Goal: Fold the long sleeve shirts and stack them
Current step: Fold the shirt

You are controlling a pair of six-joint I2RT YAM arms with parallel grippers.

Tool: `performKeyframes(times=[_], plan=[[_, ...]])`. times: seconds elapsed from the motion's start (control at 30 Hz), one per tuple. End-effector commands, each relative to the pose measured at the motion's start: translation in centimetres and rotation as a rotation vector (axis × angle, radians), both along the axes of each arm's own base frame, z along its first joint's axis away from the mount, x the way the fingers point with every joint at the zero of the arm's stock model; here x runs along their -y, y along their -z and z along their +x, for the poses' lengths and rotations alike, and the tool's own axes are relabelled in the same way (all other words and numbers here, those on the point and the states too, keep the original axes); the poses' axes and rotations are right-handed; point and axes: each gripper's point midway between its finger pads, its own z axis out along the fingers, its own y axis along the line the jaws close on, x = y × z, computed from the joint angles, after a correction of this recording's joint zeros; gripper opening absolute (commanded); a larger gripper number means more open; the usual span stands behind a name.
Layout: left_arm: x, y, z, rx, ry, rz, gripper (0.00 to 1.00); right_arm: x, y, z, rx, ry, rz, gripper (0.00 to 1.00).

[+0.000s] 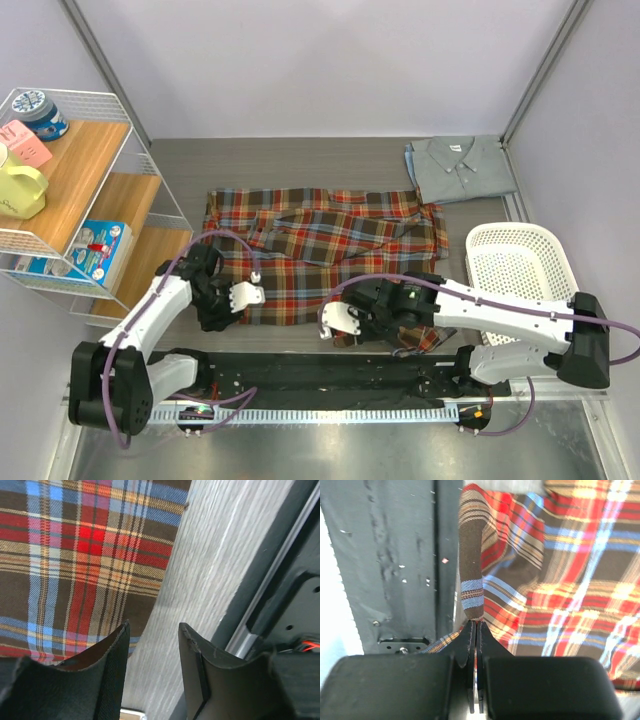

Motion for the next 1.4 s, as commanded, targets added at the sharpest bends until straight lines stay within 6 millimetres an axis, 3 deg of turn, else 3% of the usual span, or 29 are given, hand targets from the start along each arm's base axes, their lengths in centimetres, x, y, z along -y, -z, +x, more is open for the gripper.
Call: performKeyframes(times=[0.0,0.2,0.3,0.53,0.57,0.6,0.73,1.0,1.03,1.07,1.1,1.13,1.17,1.37], plan=[[-1.2,1.1,0.7,0.018,0.09,0.067,0.44,0.3,-2.7,1.7,0.069,0.034,0.044,0.01],[-1.8,1.9,1.1,0.021,0.142,0.102,0.4,1.4,-3.6,2.8,0.12,0.08,0.048,0.01],[-2.3,2.4,1.2,0.013,0.166,0.142,0.33,1.6,-4.1,3.0,0.128,0.095,0.056,0.01],[-1.6,2.0,0.8,0.024,0.221,0.136,0.0,1.9,-5.2,2.9,0.146,0.103,0.1,0.01],[-1.4,1.4,1.1,0.042,0.234,0.126,0.0,1.8,-5.7,3.0,0.149,0.103,0.112,0.01],[-1.4,1.0,0.1,0.003,0.241,0.117,0.0,1.7,-6.1,2.9,0.149,0.104,0.125,0.01],[-0.8,-1.0,-0.8,-0.004,0.268,0.072,0.0,2.4,-6.8,2.5,0.146,0.102,0.13,0.01],[0.0,-3.0,-0.2,-0.001,0.229,0.035,0.0,3.1,-8.4,2.6,0.182,0.107,0.166,0.01],[-0.2,-2.5,-0.3,-0.011,0.217,0.048,0.04,3.3,-8.3,2.5,0.185,0.104,0.165,0.01],[-0.5,-2.1,0.7,0.026,0.213,0.075,0.15,3.3,-8.2,2.5,0.183,0.102,0.161,0.01],[-0.8,-1.6,0.9,0.032,0.214,0.091,0.32,3.4,-8.1,2.5,0.181,0.097,0.158,0.01],[-1.0,-0.8,0.8,0.032,0.211,0.104,0.38,3.4,-7.8,2.5,0.182,0.094,0.153,0.01],[-1.4,-0.5,1.6,0.066,0.211,0.13,0.4,3.4,-7.8,2.5,0.186,0.092,0.152,0.01],[-2.8,2.7,2.0,0.065,0.247,0.215,0.48,3.1,-7.6,2.4,0.176,0.088,0.158,0.01]])
